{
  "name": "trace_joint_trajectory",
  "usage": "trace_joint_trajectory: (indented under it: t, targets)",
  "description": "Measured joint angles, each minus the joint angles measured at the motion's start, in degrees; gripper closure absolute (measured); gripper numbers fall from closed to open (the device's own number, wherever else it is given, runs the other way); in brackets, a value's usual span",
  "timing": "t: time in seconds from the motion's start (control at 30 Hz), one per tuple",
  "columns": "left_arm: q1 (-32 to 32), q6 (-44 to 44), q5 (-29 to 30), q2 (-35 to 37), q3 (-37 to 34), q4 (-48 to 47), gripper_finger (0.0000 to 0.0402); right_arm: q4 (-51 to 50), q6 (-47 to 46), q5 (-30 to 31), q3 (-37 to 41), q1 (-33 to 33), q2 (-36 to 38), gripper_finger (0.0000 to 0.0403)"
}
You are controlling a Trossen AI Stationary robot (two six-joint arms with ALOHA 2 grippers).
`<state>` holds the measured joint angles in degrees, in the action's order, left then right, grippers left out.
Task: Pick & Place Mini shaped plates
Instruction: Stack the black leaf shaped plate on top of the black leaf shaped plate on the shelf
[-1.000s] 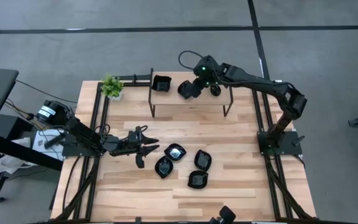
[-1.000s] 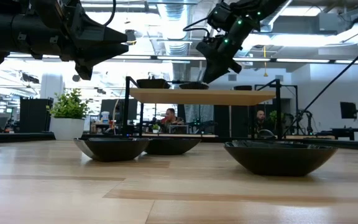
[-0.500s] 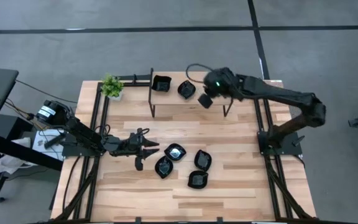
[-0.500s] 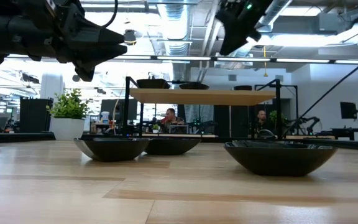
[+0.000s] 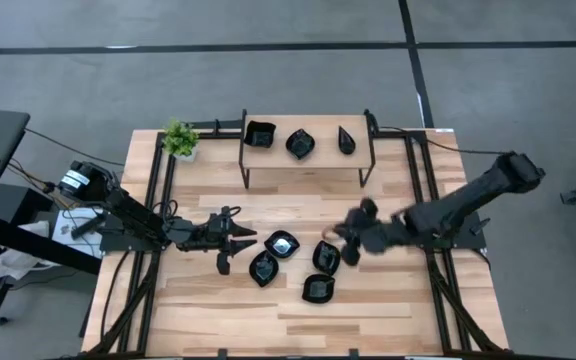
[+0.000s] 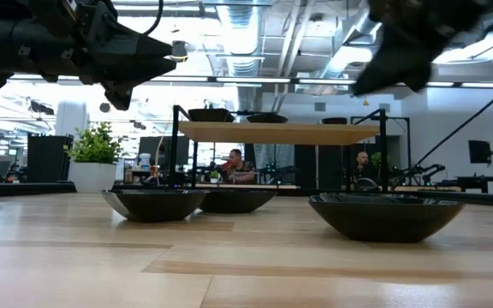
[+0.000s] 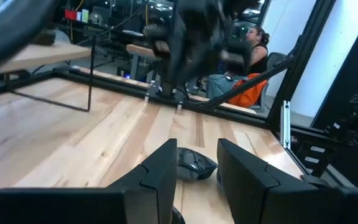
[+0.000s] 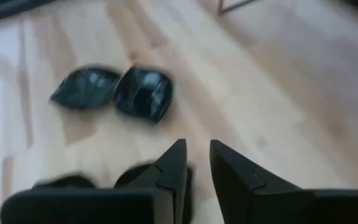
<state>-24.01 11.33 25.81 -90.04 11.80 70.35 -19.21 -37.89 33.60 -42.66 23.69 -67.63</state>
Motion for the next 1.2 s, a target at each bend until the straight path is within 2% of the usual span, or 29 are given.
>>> trace_joint_trajectory:
  t: [0.17,0.3,0.53,0.73,1.07,1.2]
  targets:
    - [-0.02,-4.02,-2.85,-0.02,1.91,0.44,0.0285,6.62,-9.15,3.84,5.72,7.93,-4.26,0.0336]
    - [-0.02,-6.35,-4.86,0.0,2.81,0.46,0.0285,8.04,-13.94,5.54,6.35,10.75,-8.47,0.0336]
    - [0.0,-6.59,-4.86,-0.02,2.86,0.46,0.0285,10.29,-14.73,5.57,6.32,10.83,-14.29,0.0336]
    - [0.0,-6.58,-4.86,-0.02,2.86,0.44,0.0285,12.41,-14.71,5.43,6.32,9.95,-16.01,0.0331]
    - [0.0,-6.58,-4.86,0.0,2.86,0.44,0.0285,11.02,-14.25,5.18,6.3,8.08,-16.05,0.0254]
    - [0.0,-6.52,-4.86,-0.02,2.86,0.44,0.0285,8.99,-14.08,2.37,6.3,7.29,-15.76,0.0234]
